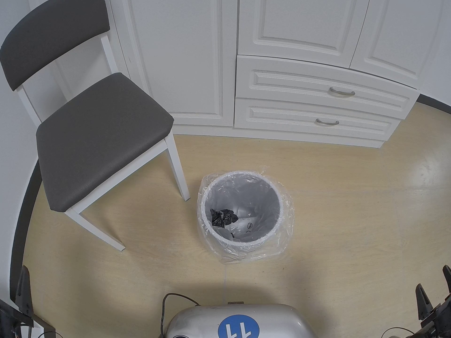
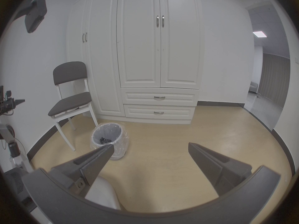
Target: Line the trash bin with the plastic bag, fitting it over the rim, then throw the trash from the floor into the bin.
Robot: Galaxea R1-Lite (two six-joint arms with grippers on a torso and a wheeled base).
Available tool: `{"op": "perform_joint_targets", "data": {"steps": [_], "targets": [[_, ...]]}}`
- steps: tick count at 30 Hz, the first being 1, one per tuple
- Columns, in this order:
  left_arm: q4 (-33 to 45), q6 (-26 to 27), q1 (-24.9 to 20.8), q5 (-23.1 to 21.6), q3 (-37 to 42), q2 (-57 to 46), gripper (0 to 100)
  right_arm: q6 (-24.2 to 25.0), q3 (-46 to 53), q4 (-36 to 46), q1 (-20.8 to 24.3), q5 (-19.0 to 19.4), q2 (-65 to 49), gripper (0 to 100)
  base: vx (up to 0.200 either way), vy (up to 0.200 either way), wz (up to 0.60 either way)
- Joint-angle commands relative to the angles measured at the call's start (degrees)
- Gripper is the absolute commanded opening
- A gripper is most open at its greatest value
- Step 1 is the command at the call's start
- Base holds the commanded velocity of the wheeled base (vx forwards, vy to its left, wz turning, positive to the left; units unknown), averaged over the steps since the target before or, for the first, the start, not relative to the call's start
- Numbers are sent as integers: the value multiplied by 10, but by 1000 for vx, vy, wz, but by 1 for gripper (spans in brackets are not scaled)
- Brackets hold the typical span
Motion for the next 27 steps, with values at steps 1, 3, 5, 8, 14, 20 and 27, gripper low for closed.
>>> {"op": "perform_joint_targets", "data": {"steps": [1,3,5,8,14,20,27], "targets": [[50,-7,1,2,39,-2,100,-6,10,5,-1,-1,-7,100,0,0,0],[80,-10,1,0,39,-2,100,-4,11,5,-1,-2,-7,100,0,0,0],[85,-17,1,-3,38,-1,100,1,11,5,0,-3,-7,100,0,0,0],[86,-32,1,-17,38,-2,100,3,11,5,0,-3,-7,100,0,0,0],[86,-29,1,-65,38,-2,100,0,11,5,-1,-2,-7,100,0,0,0],[86,-9,1,-38,37,-2,100,-1,11,5,-1,-2,-7,100,0,0,0],[118,20,-4,-4,39,-4,100,-1,11,5,-1,-2,-7,100,0,0,0]]}}
